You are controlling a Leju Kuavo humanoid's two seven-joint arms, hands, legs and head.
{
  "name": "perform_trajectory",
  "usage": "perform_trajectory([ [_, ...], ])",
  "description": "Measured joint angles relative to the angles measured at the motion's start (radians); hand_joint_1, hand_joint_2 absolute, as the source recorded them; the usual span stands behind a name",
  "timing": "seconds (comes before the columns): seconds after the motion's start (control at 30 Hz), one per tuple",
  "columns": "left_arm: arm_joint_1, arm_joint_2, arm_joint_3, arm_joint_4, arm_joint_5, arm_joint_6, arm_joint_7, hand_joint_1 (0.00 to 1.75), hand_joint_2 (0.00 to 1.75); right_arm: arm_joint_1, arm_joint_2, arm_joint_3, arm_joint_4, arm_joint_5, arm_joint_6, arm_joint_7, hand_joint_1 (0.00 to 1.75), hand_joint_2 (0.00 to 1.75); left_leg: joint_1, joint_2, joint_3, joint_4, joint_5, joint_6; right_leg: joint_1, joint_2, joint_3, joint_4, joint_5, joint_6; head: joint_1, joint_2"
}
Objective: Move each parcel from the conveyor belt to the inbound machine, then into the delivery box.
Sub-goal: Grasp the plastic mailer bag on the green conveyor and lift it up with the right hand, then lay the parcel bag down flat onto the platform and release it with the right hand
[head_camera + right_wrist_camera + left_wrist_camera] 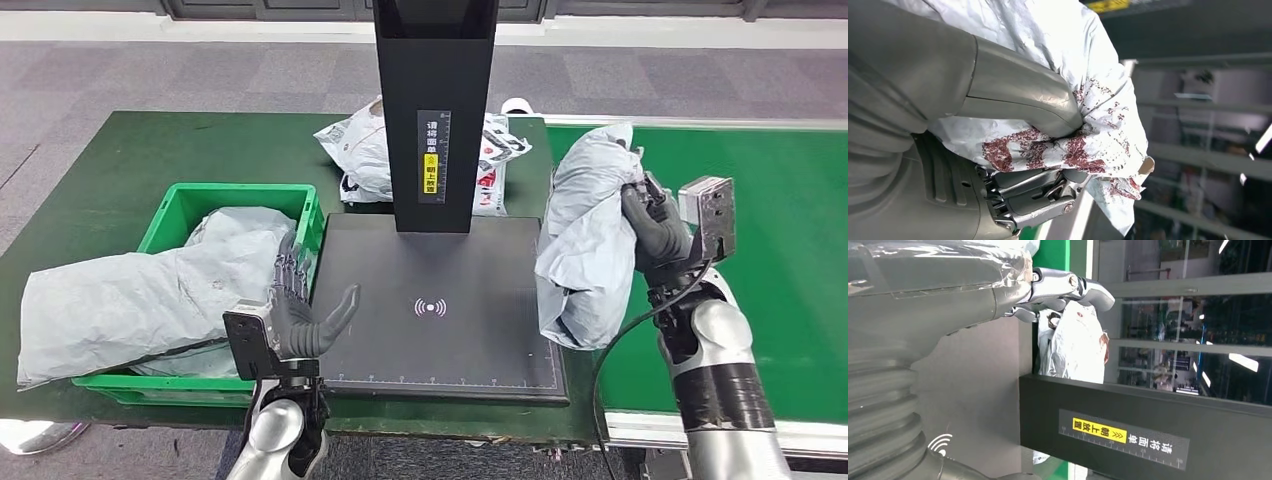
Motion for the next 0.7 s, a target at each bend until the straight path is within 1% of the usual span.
perform_trajectory([
  [0.1,0.001,-0.006,0.003,0.0,-0.003,0.006,-0.004,0.0,1.75,-0.02,0.039,0.0,0.001,0.006,-0.044,-0.002,1.75,1.75,0.0,0.0,0.0,0.0,0.0,0.0,0.0,0.0,0.0,0.0,0.0,0.0,0.0,0.0],
  [0.2,0.0,-0.012,0.003,-0.003,-0.01,0.014,-0.007,0.0,1.75,-0.059,0.082,0.007,0.04,0.001,-0.077,-0.004,1.75,1.75,0.0,0.0,0.0,0.0,0.001,-0.001,0.0,0.0,0.0,0.001,0.0,0.0,0.0,0.0],
  [0.3,-0.001,-0.017,0.003,-0.007,-0.017,0.022,-0.006,0.0,1.75,-0.099,0.121,0.026,0.113,-0.01,-0.084,-0.012,1.75,1.75,0.0,0.0,0.0,0.0,0.001,-0.002,0.0,0.0,0.0,0.001,0.0,0.0,0.0,0.0],
  [0.43,-0.001,-0.02,0.003,-0.012,-0.021,0.031,0.004,0.0,1.75,-0.11,0.167,0.055,0.184,-0.008,-0.087,-0.02,1.75,1.75,0.0,-0.001,0.0,0.0,0.001,-0.002,0.0,0.0,0.0,0.001,0.0,0.0,0.0,0.0],
  [0.57,-0.001,-0.021,0.003,-0.028,-0.026,0.046,0.024,0.0,1.75,-0.113,0.23,0.104,0.257,0.025,-0.128,0.011,1.75,1.75,0.001,0.0,0.0,0.0,0.001,-0.002,0.001,0.001,-0.001,0.002,0.0,-0.001,0.0,0.0],
  [0.7,-0.001,-0.022,0.002,-0.04,-0.033,0.049,0.036,0.0,1.75,-0.119,0.284,0.166,0.338,0.035,-0.153,0.018,1.75,1.75,0.001,0.0,0.0,0.0,0.001,-0.002,0.001,0.0,-0.002,0.002,-0.001,-0.001,0.0,0.0],
])
